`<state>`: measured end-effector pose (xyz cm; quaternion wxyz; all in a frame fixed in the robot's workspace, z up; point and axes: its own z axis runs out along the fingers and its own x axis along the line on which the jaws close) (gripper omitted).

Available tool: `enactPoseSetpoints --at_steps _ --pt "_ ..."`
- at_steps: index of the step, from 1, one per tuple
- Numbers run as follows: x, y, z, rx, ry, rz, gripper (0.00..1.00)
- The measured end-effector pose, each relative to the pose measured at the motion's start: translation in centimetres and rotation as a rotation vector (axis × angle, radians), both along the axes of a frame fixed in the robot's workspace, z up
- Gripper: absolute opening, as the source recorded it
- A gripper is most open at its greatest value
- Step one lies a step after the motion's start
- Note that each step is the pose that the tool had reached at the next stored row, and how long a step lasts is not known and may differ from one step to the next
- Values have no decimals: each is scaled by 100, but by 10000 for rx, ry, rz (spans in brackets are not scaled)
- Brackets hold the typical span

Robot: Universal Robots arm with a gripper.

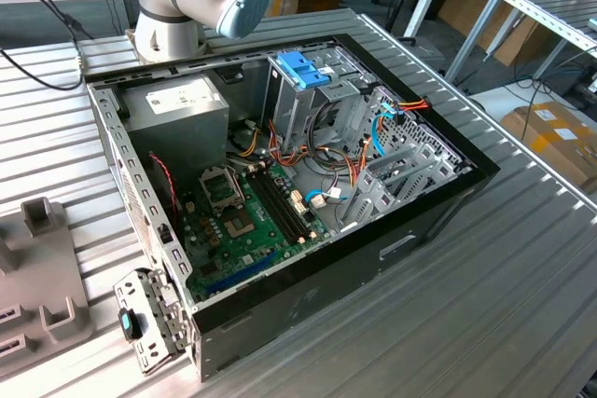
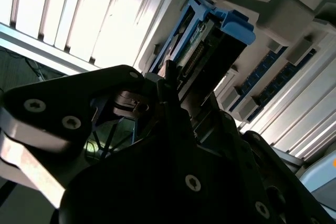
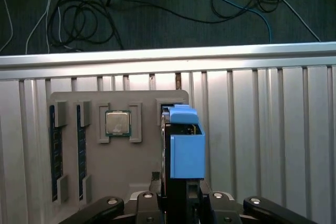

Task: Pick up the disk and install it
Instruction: 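Pick up the disk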

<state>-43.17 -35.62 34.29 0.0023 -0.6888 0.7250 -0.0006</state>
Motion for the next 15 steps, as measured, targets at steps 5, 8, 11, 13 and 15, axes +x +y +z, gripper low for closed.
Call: enactPoseSetpoints --at_steps 5,8,11,13,15 --pt "0 0 23 2 -3 0 35" --pt "0 0 26 1 0 0 35" --pt "0 0 26 0 0 0 35" --pt "0 0 26 0 0 0 35" --pt "0 0 32 -1 3 0 35"
